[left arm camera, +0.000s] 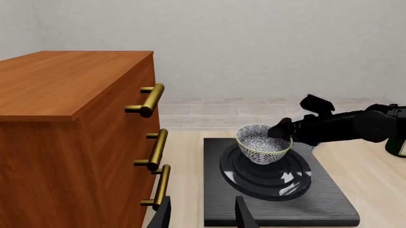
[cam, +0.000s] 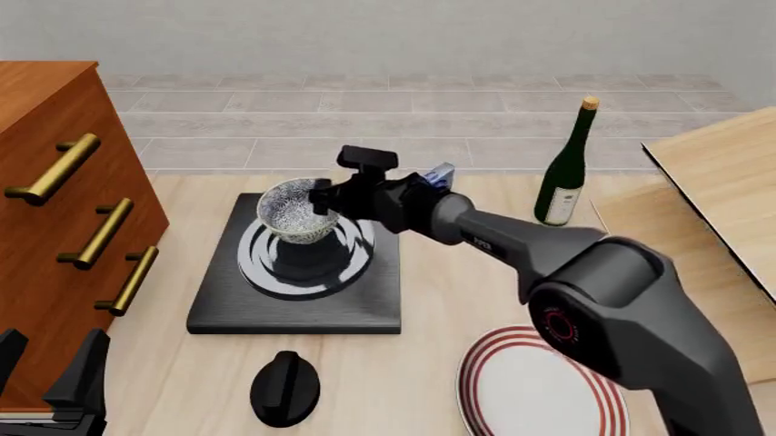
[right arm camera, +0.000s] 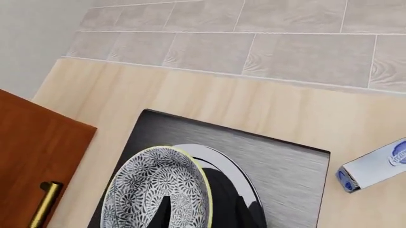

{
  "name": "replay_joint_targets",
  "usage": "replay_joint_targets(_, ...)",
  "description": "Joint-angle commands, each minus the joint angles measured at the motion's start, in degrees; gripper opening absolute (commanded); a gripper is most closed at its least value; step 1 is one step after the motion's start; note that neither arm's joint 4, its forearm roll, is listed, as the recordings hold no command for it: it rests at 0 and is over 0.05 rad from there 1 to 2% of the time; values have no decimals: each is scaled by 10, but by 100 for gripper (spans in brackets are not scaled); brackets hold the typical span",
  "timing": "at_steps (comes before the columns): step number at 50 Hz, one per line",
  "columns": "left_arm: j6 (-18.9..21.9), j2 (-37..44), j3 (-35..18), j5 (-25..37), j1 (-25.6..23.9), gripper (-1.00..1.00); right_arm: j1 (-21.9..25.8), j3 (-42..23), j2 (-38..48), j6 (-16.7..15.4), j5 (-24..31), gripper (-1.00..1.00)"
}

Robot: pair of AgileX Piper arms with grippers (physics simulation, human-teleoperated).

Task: Put the bowl on the stove.

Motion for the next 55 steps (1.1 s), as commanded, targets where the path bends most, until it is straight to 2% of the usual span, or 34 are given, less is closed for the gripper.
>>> replay_joint_targets(1,0,0,0,0,0,100,-10,-11,-21,-15,21,100)
replay_joint_targets(23,0,0,0,0,0,100,-9,27,-93,-34,26,100)
replay_joint_targets(41,0,0,0,0,0,100,-10,85,-159,-51,12,100)
replay_joint_targets(48,0,0,0,0,0,100,-6,120,-188,-56,-4,100)
replay_joint_targets(55,0,0,0,0,0,100,6,187,-235,-50,-42,100)
